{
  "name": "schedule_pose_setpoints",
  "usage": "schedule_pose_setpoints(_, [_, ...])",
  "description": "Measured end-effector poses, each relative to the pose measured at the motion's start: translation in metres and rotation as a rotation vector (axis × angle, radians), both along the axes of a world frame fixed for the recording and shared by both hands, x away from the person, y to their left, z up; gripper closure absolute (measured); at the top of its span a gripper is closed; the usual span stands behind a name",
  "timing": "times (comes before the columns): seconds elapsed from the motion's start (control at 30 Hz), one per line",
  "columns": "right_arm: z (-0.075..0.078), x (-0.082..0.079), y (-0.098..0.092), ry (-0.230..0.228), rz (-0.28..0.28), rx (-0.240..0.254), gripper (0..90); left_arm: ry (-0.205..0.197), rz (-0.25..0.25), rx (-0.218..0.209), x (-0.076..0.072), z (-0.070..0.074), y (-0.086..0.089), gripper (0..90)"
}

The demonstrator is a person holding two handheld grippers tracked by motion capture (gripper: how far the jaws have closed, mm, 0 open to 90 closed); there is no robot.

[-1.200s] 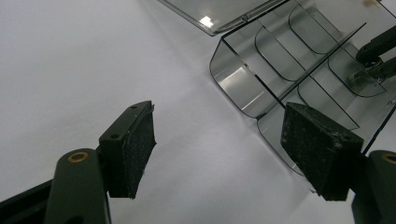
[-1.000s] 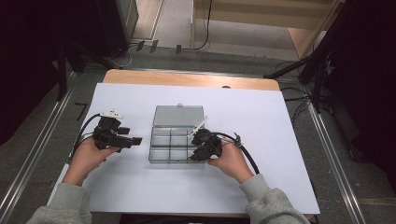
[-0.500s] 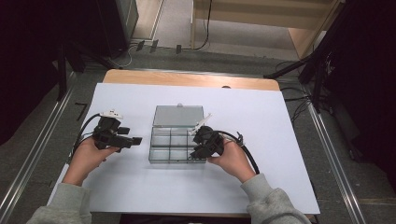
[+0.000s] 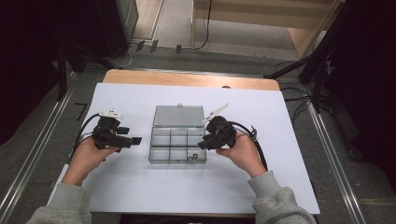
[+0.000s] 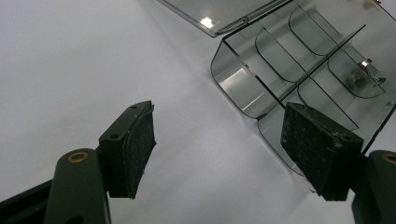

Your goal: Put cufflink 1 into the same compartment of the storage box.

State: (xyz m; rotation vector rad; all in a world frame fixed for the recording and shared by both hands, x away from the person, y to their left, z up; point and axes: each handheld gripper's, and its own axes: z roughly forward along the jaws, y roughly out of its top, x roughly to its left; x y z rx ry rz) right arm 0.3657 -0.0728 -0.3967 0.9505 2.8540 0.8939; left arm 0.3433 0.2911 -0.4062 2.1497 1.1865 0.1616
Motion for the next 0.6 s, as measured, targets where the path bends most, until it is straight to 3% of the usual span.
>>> schedule_pose_setpoints(0.23, [0.003,0.007,-0.013,-0.018,-0.047,0.001,51.7,-0.001,0.002,-0.003,0.0,0.0,0.0,26.9])
schedule_pose_setpoints(0.6, [0.002,0.016,-0.035,-0.026,-0.129,-0.014,53.7,-0.005,0.003,-0.003,0.0,0.0,0.0,26.7])
